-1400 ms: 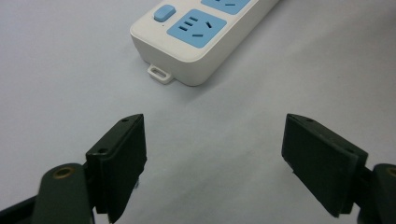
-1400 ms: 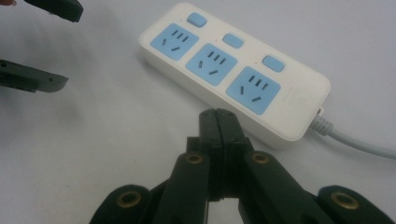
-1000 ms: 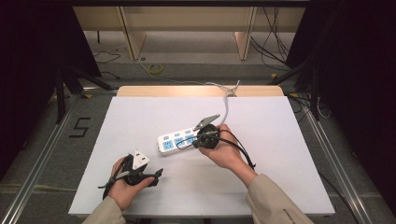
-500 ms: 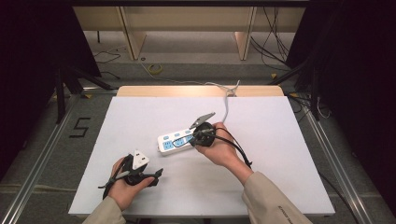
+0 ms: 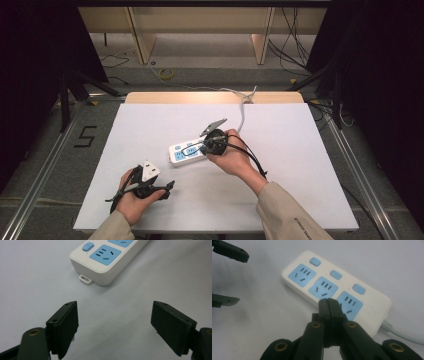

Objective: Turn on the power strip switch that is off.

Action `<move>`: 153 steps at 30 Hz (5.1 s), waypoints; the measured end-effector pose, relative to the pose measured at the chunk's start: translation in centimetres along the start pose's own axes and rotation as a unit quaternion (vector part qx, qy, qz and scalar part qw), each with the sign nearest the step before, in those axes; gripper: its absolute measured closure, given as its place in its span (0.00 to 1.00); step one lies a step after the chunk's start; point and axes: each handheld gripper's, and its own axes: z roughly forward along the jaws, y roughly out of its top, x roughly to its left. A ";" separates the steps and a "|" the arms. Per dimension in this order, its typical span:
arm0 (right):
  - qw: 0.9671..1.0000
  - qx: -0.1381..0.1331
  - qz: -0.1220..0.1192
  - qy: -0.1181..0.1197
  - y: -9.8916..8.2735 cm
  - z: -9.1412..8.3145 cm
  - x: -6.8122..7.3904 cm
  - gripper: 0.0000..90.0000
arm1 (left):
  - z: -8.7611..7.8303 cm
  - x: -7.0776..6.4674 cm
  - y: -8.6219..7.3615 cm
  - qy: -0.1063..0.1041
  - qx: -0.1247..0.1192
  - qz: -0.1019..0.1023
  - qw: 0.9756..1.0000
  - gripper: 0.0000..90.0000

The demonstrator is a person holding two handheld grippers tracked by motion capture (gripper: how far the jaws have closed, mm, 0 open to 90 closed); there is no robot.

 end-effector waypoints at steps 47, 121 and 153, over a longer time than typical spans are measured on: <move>1.000 0.010 0.002 0.002 2.5 2.9 0.4 1.00 | 0.0 0.0 0.0 -0.003 0.002 0.001 1.000 0.24; 1.000 0.015 0.007 0.010 5.6 7.2 1.3 1.00 | -0.2 0.0 -0.2 -0.002 0.000 -0.002 1.000 0.24; 1.000 0.021 0.008 0.005 6.5 8.2 1.2 1.00 | -0.3 0.1 -0.3 -0.002 0.001 -0.001 1.000 0.24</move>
